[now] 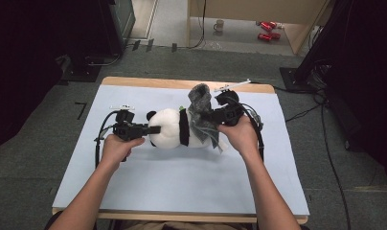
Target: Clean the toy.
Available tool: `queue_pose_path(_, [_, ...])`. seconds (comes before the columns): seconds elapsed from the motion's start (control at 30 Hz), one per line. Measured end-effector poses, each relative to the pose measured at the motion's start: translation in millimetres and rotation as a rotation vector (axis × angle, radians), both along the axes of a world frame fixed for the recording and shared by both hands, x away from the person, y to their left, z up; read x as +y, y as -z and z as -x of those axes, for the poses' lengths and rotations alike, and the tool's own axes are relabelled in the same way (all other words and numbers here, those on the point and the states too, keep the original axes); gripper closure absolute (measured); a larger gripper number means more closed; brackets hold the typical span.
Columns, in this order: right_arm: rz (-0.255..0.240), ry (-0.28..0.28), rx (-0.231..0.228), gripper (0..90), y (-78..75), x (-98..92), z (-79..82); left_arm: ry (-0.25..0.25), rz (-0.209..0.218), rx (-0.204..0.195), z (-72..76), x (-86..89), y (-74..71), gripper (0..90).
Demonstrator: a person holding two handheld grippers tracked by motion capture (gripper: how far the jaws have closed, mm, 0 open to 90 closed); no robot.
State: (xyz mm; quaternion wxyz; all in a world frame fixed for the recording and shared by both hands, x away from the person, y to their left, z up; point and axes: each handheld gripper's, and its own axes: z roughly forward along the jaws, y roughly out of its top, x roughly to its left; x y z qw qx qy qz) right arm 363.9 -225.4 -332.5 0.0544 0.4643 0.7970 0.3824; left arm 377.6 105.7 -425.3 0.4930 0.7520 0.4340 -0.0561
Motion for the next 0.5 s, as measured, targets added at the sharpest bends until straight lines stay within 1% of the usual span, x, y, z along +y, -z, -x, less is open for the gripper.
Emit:
queue_pose_path(0.1, [0.043,-0.007,-0.002,80.3,3.0,7.3,-0.2,0.0,-0.002,-0.007,-0.9,1.1,2.2,55.8])
queue_pose_path(0.17, [0.065,-0.008,-0.008,80.3,5.1,10.4,-1.1,-0.004,-0.005,-0.043,-0.4,2.5,3.4,50.0])
queue_pose_path(0.27, [0.056,0.002,-0.007,80.2,6.1,9.6,-4.1,-0.003,0.004,-0.054,-1.0,4.8,4.1,40.7])
queue_pose_path(0.3, [0.054,0.002,-0.008,80.2,6.5,9.1,-5.1,0.001,-0.004,-0.067,-0.6,5.3,3.9,38.5])
queue_pose_path(0.37, [0.05,0.005,-0.006,80.2,7.0,8.9,-7.1,0.032,-0.029,-0.11,1.8,6.5,4.2,35.5])
queue_pose_path(0.43, [0.043,0.006,-0.003,80.2,7.1,8.7,-8.7,0.051,-0.045,-0.145,4.9,8.2,4.9,34.8])
queue_pose_path(0.5, [0.042,0.01,-0.004,80.2,7.1,8.4,-10.6,0.066,-0.051,-0.16,7.0,11.3,5.7,33.7])
